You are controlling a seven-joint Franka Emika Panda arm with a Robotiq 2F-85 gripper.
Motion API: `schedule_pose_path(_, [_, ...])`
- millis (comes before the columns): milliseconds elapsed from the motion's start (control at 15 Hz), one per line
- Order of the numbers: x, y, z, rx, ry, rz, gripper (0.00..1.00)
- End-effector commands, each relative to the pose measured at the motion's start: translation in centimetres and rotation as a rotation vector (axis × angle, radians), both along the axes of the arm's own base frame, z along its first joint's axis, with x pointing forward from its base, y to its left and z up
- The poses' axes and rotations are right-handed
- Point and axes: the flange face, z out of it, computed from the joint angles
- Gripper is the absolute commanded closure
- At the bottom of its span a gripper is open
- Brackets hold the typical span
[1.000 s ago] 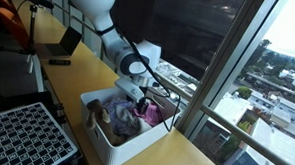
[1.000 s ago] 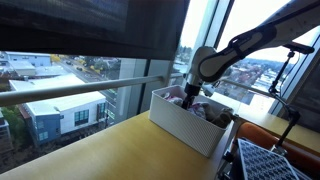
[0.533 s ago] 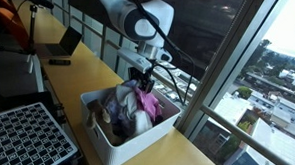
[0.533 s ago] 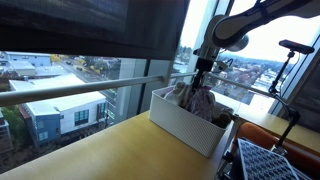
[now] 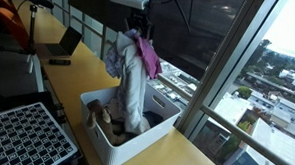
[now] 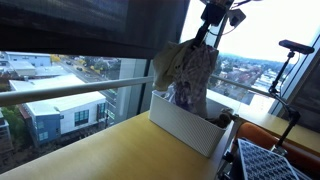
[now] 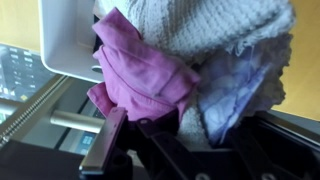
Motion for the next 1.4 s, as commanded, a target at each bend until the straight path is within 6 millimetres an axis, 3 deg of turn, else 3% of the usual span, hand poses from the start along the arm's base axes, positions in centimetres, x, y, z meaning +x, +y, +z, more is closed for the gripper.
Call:
schedule_pose_path(0, [-2.2, 7.6, 6.3, 0.012, -0.06, 0.107, 0.96])
schedule_pose_path(467, [-8.9, 23.2, 17.1, 0.037, -0.195, 0.334, 0.96])
schedule_pose_path(667, [-11.5, 29.2, 20.5, 0.044, -0.204, 0.375, 0.96])
schedule_pose_path(733, [-11.3, 29.6, 20.2, 0.041, -0.205, 0.379, 0.96])
schedule_pose_path(933, [-9.5, 28.2, 17.1, 0.045, -0.154, 0.352, 0.96])
schedule_pose_path(1333, [-4.8, 24.2, 7.0, 0.064, 0.0, 0.261, 0.96])
